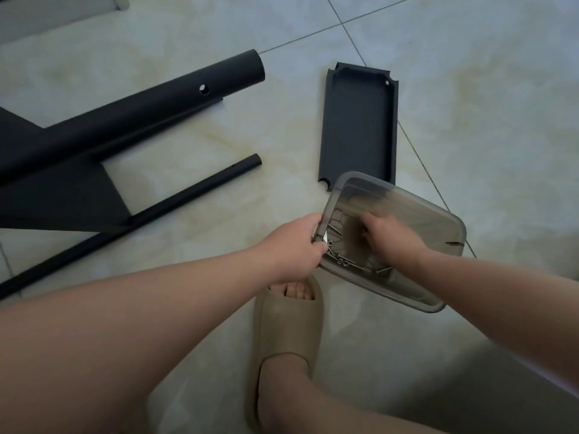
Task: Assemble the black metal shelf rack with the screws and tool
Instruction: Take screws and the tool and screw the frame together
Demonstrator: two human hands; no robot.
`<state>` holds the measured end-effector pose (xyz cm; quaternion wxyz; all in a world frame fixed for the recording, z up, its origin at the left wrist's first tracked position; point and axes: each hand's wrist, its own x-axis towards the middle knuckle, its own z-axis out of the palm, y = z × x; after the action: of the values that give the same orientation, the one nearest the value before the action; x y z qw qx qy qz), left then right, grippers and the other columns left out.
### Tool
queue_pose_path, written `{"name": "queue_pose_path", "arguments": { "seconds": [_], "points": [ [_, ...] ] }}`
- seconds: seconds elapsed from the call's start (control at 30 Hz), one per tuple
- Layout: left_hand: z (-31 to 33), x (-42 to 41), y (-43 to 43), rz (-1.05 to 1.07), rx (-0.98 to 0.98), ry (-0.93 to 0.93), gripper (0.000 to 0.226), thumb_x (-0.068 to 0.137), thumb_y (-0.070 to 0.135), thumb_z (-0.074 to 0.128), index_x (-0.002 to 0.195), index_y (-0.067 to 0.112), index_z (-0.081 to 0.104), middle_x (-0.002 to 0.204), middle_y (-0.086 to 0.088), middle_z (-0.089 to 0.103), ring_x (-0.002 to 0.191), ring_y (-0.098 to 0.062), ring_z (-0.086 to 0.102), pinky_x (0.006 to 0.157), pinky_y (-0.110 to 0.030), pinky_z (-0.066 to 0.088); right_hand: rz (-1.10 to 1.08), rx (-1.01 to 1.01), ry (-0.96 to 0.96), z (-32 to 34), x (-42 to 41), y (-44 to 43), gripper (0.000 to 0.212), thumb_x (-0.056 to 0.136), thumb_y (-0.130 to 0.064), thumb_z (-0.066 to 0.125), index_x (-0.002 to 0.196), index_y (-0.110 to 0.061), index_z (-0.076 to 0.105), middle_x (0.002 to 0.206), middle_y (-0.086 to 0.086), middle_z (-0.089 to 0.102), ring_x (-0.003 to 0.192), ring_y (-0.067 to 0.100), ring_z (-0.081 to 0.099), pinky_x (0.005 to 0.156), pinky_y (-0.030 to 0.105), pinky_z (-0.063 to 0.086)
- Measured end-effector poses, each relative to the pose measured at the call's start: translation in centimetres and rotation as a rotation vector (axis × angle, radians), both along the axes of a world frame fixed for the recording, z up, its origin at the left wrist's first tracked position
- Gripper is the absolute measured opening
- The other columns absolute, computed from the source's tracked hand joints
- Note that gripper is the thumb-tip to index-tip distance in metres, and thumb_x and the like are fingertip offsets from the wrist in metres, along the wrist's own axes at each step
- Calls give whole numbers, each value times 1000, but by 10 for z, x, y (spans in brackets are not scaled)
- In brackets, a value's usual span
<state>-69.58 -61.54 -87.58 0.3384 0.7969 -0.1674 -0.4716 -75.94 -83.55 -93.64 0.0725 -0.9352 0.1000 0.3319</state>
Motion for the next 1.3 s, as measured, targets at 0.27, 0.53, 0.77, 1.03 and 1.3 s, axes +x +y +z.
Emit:
{"name": "queue_pose_path", "arguments": {
  "seconds": [0.27, 0.53, 0.77, 1.03, 1.3],
  "points": [
    [8, 1, -2, 13, 31, 35, 31, 100, 27, 54, 131, 24, 54, 93, 5, 60, 89, -22, 58, 75, -29, 42, 14, 9, 22, 9, 4, 0, 22, 98, -16, 53, 118, -6, 54, 111, 23, 65, 98, 41, 64, 76, 42, 49],
    [18, 0, 4, 179, 102, 21, 47, 100, 42, 51, 142, 22, 45, 126, -6, 59, 114, -26, 58, 94, -33, 45, -22, 179, -165, 54, -3, 15, 7, 92, -17, 62, 96, -12, 60, 91, 6, 61, 87, 32, 60, 74, 35, 46],
    [80, 34, 18, 593, 1, 276, 30, 103, 36, 40, 101, 13, 60, 108, -10, 69, 91, -28, 68, 77, -34, 55, -38, 323, -535, 164, 12, 45, 5, 88, -8, 67, 87, -12, 64, 75, -13, 56, 70, 9, 56, 67, 22, 43],
    [206, 54, 92, 739, -374, 679, 66, 104, 55, 30, 108, -2, 64, 96, -17, 75, 81, -28, 75, 66, -33, 60, 353, 410, -803, 317, 46, 154, 8, 87, -8, 69, 93, -10, 65, 83, -7, 57, 70, 15, 57, 67, 31, 49],
    [266, 32, 201, 1037, -501, 618, 60, 107, 45, 31, 85, -1, 63, 62, -10, 61, 57, -22, 61, 53, -27, 56, 517, 485, -810, 371, 57, 277, 7, 88, 0, 64, 94, -2, 67, 86, 3, 62, 74, 25, 57, 71, 43, 49]
  ]
}}
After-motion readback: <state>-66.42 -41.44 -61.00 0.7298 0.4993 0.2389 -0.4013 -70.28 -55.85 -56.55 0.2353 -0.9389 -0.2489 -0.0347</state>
